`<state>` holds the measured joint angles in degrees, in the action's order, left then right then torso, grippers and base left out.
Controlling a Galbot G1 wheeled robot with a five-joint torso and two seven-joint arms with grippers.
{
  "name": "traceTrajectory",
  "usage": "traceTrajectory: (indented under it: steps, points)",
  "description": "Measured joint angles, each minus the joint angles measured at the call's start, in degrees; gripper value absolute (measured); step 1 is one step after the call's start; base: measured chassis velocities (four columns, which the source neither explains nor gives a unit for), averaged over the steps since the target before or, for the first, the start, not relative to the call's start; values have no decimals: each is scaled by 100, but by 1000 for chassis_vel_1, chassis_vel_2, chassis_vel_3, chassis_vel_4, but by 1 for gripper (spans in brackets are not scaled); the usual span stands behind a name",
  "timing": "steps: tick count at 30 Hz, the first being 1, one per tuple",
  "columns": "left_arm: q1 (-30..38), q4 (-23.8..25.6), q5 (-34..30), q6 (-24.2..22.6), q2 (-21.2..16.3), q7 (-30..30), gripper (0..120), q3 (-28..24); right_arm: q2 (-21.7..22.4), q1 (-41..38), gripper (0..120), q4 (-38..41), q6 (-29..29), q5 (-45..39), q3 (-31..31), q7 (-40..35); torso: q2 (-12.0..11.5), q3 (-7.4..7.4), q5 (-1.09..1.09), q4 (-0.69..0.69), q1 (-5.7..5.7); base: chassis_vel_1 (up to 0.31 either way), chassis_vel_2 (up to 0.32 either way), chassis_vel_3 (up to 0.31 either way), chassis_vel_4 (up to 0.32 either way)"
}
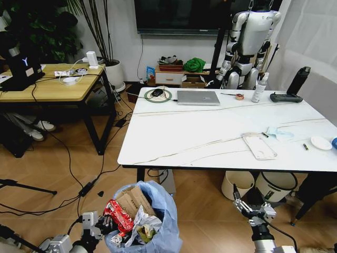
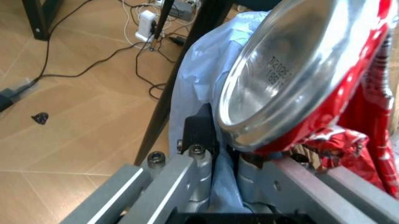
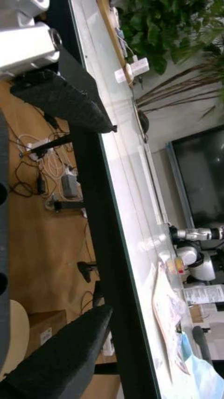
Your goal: Pick up the trash bin and place the trash from the table into it.
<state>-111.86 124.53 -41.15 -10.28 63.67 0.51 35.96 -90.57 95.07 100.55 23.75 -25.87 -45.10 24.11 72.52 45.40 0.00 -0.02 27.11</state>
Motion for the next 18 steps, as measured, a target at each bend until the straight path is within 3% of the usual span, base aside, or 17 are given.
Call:
traceTrajectory:
  steps: [18]
  points:
    - [1,-16,49,12,43,22,0,-76,89,-65,100,-101,-16,-172,-51,70,0,0,0,1,0,-48,-47,45,52]
